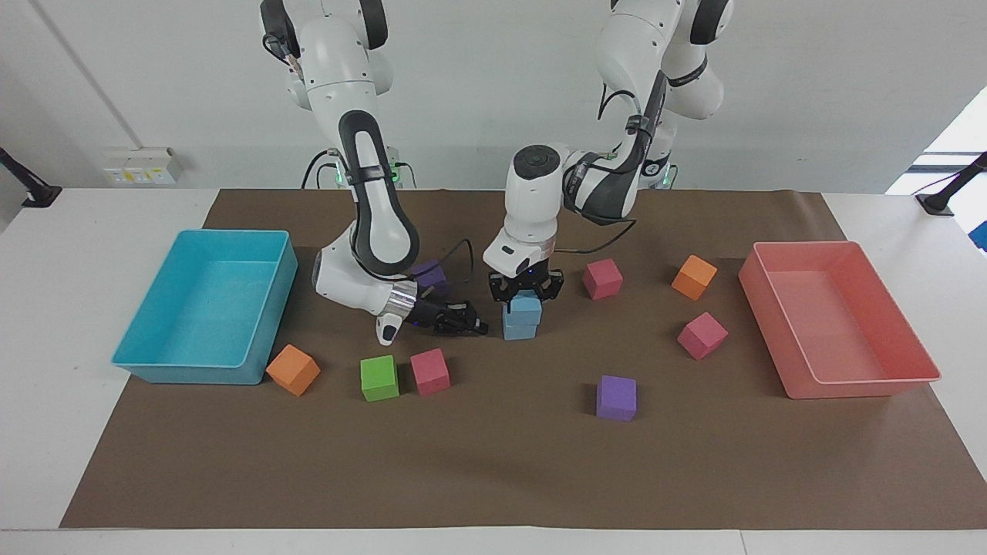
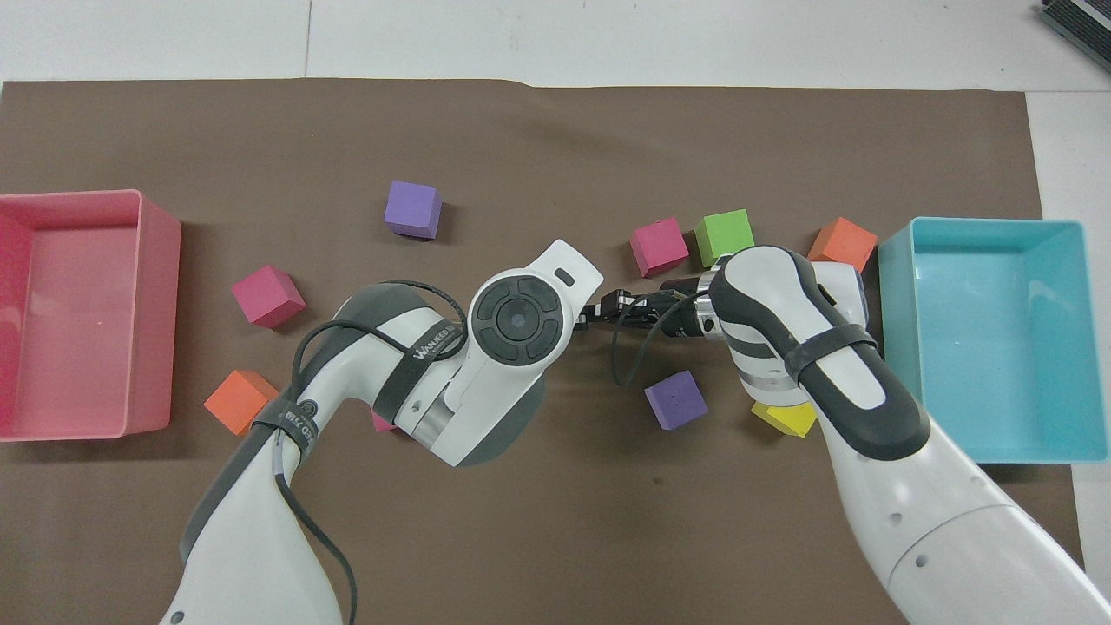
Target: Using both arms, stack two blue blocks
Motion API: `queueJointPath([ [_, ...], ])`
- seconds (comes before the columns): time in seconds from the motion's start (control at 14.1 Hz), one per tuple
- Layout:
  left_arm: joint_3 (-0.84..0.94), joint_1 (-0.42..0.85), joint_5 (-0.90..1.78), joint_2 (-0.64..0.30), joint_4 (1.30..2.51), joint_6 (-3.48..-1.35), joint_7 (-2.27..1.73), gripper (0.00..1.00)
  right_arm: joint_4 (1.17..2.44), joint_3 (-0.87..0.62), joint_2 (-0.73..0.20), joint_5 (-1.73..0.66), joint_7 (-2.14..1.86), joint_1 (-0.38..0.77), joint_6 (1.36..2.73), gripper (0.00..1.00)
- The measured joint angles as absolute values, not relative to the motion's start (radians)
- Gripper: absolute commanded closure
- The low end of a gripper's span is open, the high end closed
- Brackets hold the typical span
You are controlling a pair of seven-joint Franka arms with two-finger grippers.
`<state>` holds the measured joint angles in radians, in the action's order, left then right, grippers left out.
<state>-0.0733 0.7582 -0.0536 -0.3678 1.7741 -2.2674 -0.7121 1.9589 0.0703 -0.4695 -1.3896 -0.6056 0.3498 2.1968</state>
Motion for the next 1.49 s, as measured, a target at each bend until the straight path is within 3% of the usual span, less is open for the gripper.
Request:
queueJointPath([
  [1.49,-0.067,0.758,-0.053,-0.367,1.775,-2.273,-0.714,0.5,1.959,0.07,-0.47,-1.39,-0.604,0.35,2.197,1.0],
])
